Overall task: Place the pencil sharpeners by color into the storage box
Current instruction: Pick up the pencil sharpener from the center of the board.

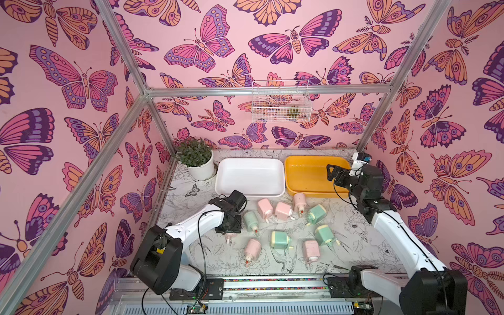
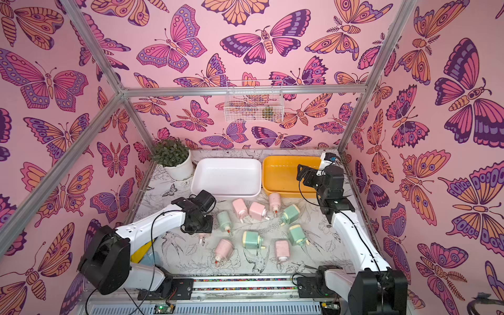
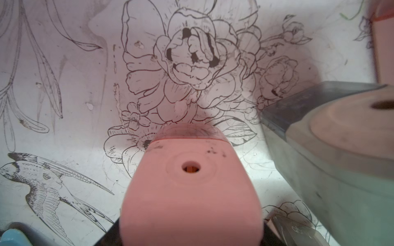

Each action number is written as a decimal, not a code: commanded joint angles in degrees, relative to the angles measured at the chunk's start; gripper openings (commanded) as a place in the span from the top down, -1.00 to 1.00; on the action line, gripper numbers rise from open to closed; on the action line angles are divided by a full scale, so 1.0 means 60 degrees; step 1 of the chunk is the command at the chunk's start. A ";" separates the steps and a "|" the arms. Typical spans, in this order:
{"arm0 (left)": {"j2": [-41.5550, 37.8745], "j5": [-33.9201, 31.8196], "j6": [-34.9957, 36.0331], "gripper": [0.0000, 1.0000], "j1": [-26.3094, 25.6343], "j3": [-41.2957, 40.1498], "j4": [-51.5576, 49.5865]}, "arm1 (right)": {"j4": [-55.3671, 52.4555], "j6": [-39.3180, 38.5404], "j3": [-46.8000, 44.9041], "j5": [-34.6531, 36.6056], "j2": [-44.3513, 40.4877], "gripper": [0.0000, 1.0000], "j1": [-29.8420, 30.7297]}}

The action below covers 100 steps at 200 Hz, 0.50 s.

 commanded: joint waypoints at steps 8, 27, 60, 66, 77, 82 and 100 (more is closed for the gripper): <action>-0.0402 -0.0016 0.0156 1.00 -0.0055 0.0324 -0.0448 | 0.0192 -0.0749 0.0234 -0.1720 0.0220 -0.98 0.0123; -0.0607 -0.0025 0.0194 1.00 -0.0055 0.0610 -0.0748 | -0.0427 -0.1805 0.0588 -0.2740 0.0362 -0.98 0.0431; -0.0801 0.0024 0.0485 1.00 -0.0055 0.1372 -0.1289 | -0.1148 -0.3340 0.1003 -0.3619 0.0610 -0.98 0.1318; -0.0805 0.0006 0.0507 1.00 -0.0055 0.1554 -0.1392 | -0.1109 -0.3449 0.1021 -0.3818 0.0643 -0.98 0.1456; -0.0819 -0.0059 0.0484 1.00 -0.0045 0.1928 -0.1578 | -0.1053 -0.3617 0.1068 -0.4217 0.0750 -0.98 0.1637; -0.0833 -0.0128 0.0483 1.00 -0.0041 0.2131 -0.1667 | -0.1079 -0.3703 0.1112 -0.4362 0.0811 -0.98 0.1736; -0.0814 -0.0288 0.0411 1.00 -0.0006 0.3005 -0.1967 | -0.1112 -0.3866 0.1226 -0.4378 0.0984 -0.98 0.2096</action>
